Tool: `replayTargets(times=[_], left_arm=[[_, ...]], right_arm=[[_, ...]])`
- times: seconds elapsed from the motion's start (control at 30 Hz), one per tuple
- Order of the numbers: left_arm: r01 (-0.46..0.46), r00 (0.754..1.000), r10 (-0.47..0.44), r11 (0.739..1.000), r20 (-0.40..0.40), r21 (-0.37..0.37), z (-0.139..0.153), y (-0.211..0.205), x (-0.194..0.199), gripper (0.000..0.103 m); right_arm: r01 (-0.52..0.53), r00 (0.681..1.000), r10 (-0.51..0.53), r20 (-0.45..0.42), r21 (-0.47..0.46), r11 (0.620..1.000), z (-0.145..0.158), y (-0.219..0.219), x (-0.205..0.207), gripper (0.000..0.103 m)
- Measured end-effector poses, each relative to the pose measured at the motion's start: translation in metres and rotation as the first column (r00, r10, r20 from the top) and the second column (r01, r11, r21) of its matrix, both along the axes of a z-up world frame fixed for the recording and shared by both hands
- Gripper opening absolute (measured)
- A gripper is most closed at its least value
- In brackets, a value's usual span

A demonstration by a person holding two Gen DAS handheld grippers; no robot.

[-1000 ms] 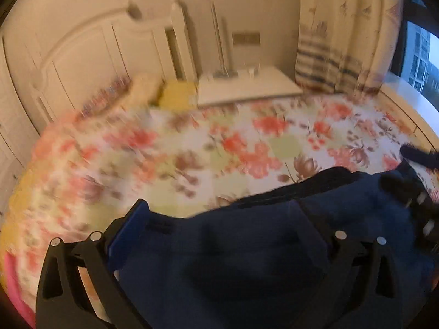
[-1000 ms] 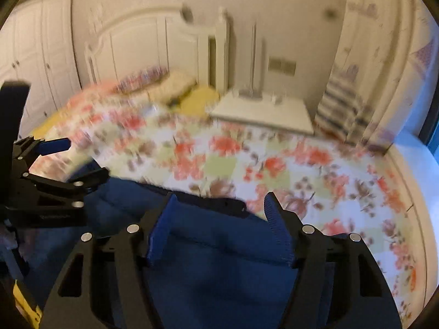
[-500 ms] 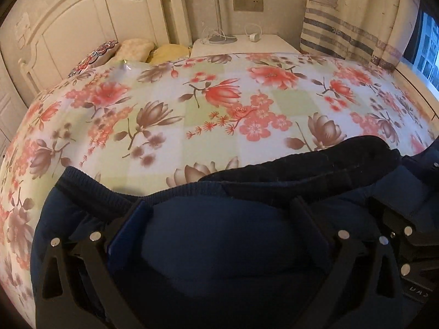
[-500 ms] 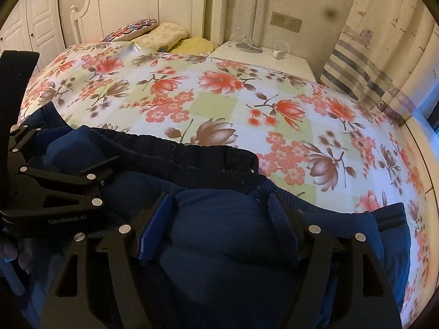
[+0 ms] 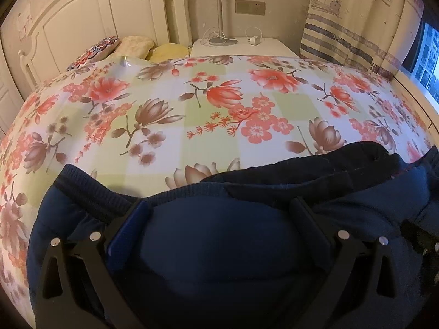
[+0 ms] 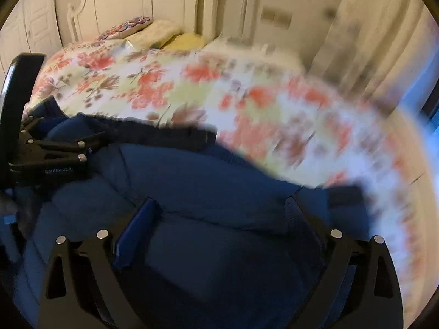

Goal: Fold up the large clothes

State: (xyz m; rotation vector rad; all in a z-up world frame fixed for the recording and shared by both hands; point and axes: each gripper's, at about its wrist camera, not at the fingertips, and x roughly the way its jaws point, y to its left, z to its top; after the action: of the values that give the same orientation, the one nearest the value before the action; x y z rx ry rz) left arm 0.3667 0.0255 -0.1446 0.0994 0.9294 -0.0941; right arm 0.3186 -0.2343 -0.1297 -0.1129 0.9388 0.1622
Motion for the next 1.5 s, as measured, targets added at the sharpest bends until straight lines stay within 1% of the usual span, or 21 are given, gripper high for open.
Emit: replayTargets(times=[0.07,0.13,0.17,0.2,0.27,0.33,0.43,0.47,0.53,0.63,0.67,0.73,0.83,0.9,1.0,1.03,1.07,1.1,1.2,1.37,1.5], left_arm=[[0.0,1.0,0.0,1.0,0.002,0.0,0.0,0.001,-0.001,0.101],[0.001,1.0,-0.001,1.0,0.002,-0.003,0.0,0.001,0.0,0.101],[0.001,1.0,-0.001,1.0,0.0,-0.007,0.0,0.001,0.0,0.101],[0.0,1.0,0.0,1.0,-0.001,-0.01,0.0,0.001,-0.001,0.101],[0.001,1.0,-0.001,1.0,0.001,-0.006,0.001,0.0,-0.001,0.101],[0.001,1.0,-0.001,1.0,0.006,0.019,0.002,-0.001,-0.002,0.101],[0.0,0.998,-0.009,0.989,0.061,0.145,0.016,-0.016,-0.013,0.1],[0.037,0.994,-0.054,0.985,0.098,0.168,0.026,-0.025,-0.024,0.1],[0.143,0.982,-0.16,0.978,0.104,0.152,0.036,-0.037,-0.037,0.101],[0.273,0.96,-0.281,0.941,0.012,0.202,0.018,-0.05,-0.04,0.101],[0.284,0.955,-0.295,0.942,0.036,0.178,0.016,-0.045,-0.04,0.101],[0.273,0.961,-0.276,0.957,0.015,0.103,0.014,-0.034,-0.032,0.101],[0.189,0.977,-0.201,0.97,0.068,0.154,0.027,-0.018,-0.029,0.101],[0.116,0.988,-0.126,0.987,0.087,0.111,0.034,0.008,-0.024,0.101],[-0.045,0.999,0.045,0.997,0.007,-0.058,0.028,0.074,-0.004,0.1],[-0.068,0.997,0.063,0.987,-0.041,-0.147,0.02,0.093,0.002,0.1],[-0.078,0.994,0.053,0.96,-0.098,-0.27,0.01,0.11,0.007,0.099],[-0.069,0.995,0.047,0.954,-0.084,-0.29,0.01,0.113,0.006,0.099],[-0.045,0.997,0.033,0.978,-0.064,-0.202,0.009,0.099,0.004,0.1],[-0.058,0.998,0.046,0.956,-0.05,-0.286,0.008,0.11,0.003,0.1],[-0.062,0.997,0.049,0.964,-0.055,-0.26,0.012,0.106,0.002,0.1]], right_arm=[[0.01,1.0,-0.01,-0.011,-0.011,1.0,0.004,-0.003,0.003,0.09],[0.051,0.996,-0.044,0.074,-0.098,0.994,0.019,-0.006,-0.004,0.09],[0.096,0.991,-0.085,0.106,-0.099,0.991,0.025,-0.016,-0.007,0.09],[0.135,0.986,-0.127,0.109,-0.071,0.988,0.025,-0.028,-0.009,0.09],[0.196,0.98,-0.197,0.037,0.03,0.98,0.01,-0.058,-0.006,0.091],[0.206,0.979,-0.203,-0.034,0.183,0.961,-0.008,-0.082,-0.001,0.092],[0.205,0.979,-0.204,-0.023,0.129,0.97,-0.008,-0.073,0.001,0.092],[0.205,0.979,-0.205,-0.018,0.104,0.973,-0.008,-0.07,0.001,0.092],[0.206,0.979,-0.205,-0.015,0.1,0.973,-0.009,-0.069,0.0,0.092],[0.205,0.979,-0.204,-0.015,0.102,0.974,-0.01,-0.069,-0.001,0.092],[0.204,0.979,-0.204,-0.014,0.105,0.973,-0.01,-0.068,-0.001,0.092],[0.207,0.978,-0.206,-0.015,0.108,0.972,-0.01,-0.069,-0.001,0.092],[0.206,0.978,-0.206,-0.015,0.106,0.973,-0.01,-0.069,-0.001,0.092],[0.206,0.979,-0.205,-0.015,0.107,0.973,-0.01,-0.069,-0.001,0.092],[0.206,0.978,-0.206,-0.015,0.106,0.973,-0.01,-0.069,-0.001,0.092],[0.207,0.978,-0.206,-0.015,0.106,0.973,-0.01,-0.069,-0.001,0.092],[0.207,0.978,-0.206,-0.015,0.104,0.973,-0.01,-0.068,-0.001,0.092],[0.205,0.979,-0.205,-0.014,0.104,0.973,-0.01,-0.069,-0.001,0.092],[0.205,0.979,-0.204,-0.015,0.11,0.973,-0.011,-0.07,-0.001,0.092],[0.201,0.98,-0.201,-0.019,0.133,0.97,-0.01,-0.073,-0.002,0.094],[0.198,0.98,-0.197,-0.022,0.137,0.971,-0.01,-0.075,-0.001,0.095]])
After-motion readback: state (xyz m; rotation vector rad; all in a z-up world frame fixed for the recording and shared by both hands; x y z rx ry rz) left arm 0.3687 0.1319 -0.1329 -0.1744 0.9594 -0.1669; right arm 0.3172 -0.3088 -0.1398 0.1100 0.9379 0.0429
